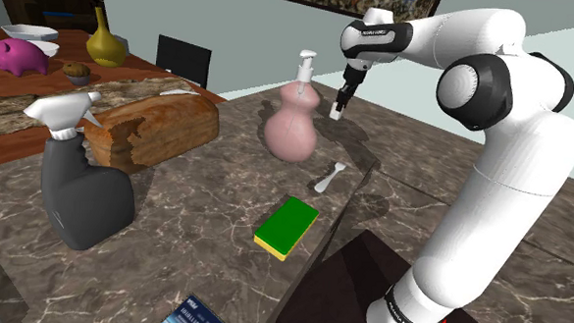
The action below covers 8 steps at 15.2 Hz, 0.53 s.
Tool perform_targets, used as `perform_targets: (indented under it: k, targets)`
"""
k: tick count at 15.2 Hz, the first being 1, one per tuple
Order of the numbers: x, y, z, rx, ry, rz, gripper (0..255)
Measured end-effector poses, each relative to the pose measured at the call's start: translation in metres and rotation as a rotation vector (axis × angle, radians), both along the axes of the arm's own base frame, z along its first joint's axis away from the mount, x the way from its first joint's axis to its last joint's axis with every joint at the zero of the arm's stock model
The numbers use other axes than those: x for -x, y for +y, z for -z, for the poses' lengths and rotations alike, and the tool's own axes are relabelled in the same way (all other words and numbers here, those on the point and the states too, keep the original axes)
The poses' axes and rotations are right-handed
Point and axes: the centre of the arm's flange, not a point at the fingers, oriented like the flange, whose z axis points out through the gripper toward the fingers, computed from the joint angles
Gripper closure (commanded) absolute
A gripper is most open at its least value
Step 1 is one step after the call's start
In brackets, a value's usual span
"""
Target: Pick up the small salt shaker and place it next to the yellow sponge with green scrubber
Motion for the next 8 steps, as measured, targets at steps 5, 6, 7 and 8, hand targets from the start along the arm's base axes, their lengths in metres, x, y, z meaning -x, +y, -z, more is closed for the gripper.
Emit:
perform_targets:
  k: [5,6,7,8]
  targets:
    - [0.000,-0.002,-0.026,0.000,0.000,0.000,255]
    - [0.000,-0.002,-0.031,0.000,0.000,0.000,255]
    - [-0.001,-0.002,-0.036,0.000,0.000,0.000,255]
    - [-0.001,-0.002,-0.042,0.000,0.000,0.000,255]
